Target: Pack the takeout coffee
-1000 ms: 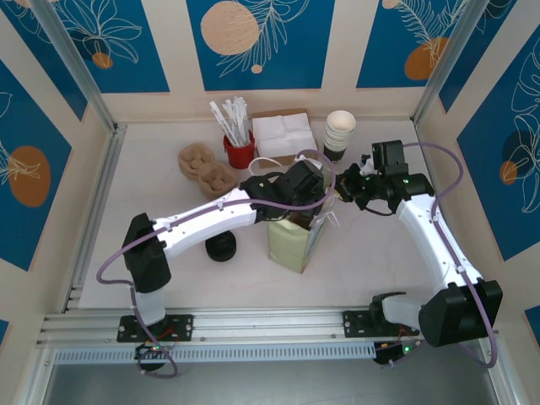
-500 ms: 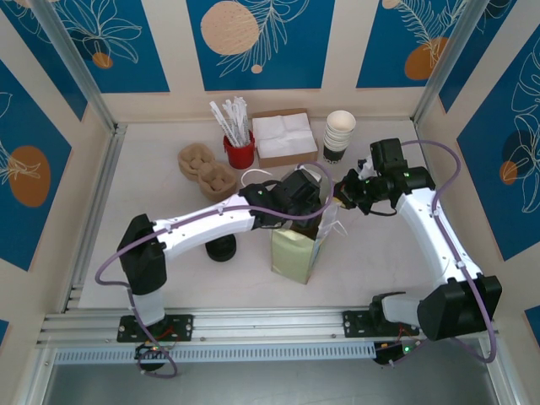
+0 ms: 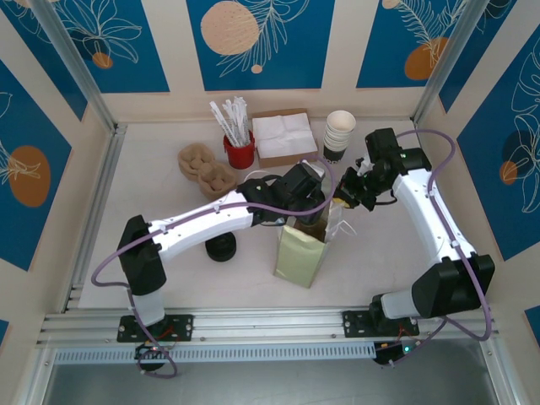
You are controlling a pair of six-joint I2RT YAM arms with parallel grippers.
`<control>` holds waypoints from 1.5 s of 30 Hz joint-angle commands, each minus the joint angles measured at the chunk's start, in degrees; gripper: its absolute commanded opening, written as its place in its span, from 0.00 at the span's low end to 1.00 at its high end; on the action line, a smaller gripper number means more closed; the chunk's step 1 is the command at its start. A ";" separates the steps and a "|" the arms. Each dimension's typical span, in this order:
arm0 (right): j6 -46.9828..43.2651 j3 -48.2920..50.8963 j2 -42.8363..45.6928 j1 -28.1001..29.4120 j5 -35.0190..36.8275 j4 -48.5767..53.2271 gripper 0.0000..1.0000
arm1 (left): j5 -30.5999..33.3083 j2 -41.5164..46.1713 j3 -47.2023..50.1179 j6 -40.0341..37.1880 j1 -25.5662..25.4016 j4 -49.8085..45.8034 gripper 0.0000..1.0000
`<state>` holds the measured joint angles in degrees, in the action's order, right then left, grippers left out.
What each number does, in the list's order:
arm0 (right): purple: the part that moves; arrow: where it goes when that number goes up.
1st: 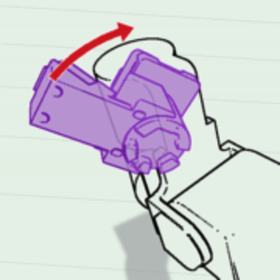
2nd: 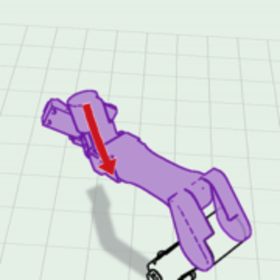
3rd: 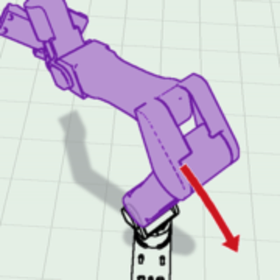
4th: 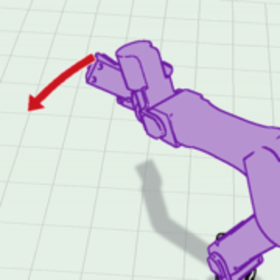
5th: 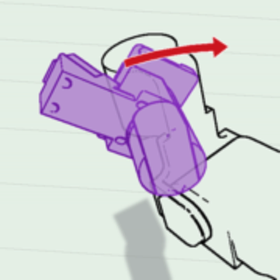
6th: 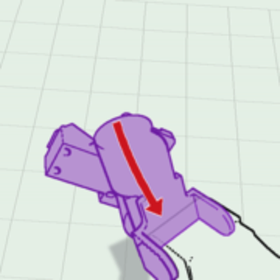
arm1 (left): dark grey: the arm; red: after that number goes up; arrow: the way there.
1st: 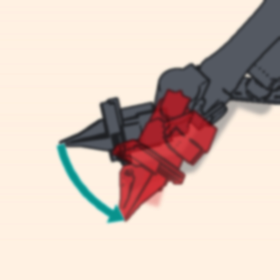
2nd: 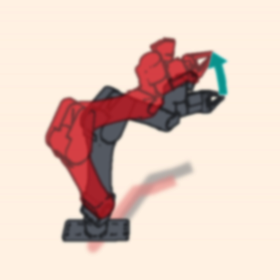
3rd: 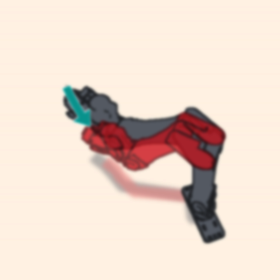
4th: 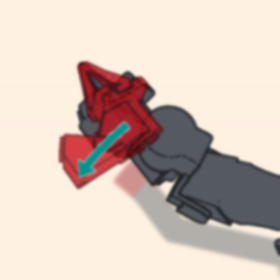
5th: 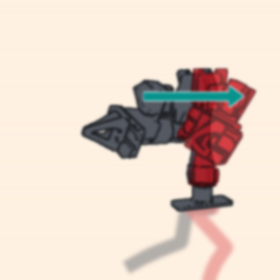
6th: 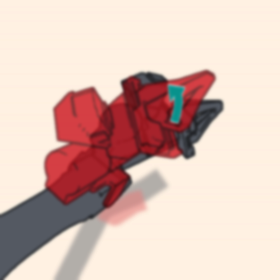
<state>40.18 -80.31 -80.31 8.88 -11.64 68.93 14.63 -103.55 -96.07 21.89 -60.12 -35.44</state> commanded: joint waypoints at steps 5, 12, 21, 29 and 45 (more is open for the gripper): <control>0.92 -4.80 -3.78 0.95 0.11 6.14 0.00 | 0.80 1.05 -0.37 -0.98 0.28 -2.96 0.64; 4.70 -6.04 -5.64 1.90 -4.95 -5.17 0.00 | 2.93 1.04 -2.71 -1.95 1.26 -4.08 0.64; 5.65 -6.74 -6.07 3.07 -5.03 -15.31 0.00 | 5.02 -0.30 -10.23 -4.09 3.69 -6.43 0.64; 1.90 -3.47 -3.30 4.87 -5.98 -21.48 0.00 | 5.92 0.14 -8.83 -4.75 4.12 -6.43 0.65; -10.03 11.63 6.93 7.06 -12.97 -32.91 0.00 | 0.53 7.72 5.87 -4.61 5.49 2.34 0.68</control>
<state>33.67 -70.85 -75.81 15.62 -21.12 39.35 18.00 -99.15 -92.03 17.82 -55.70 -37.45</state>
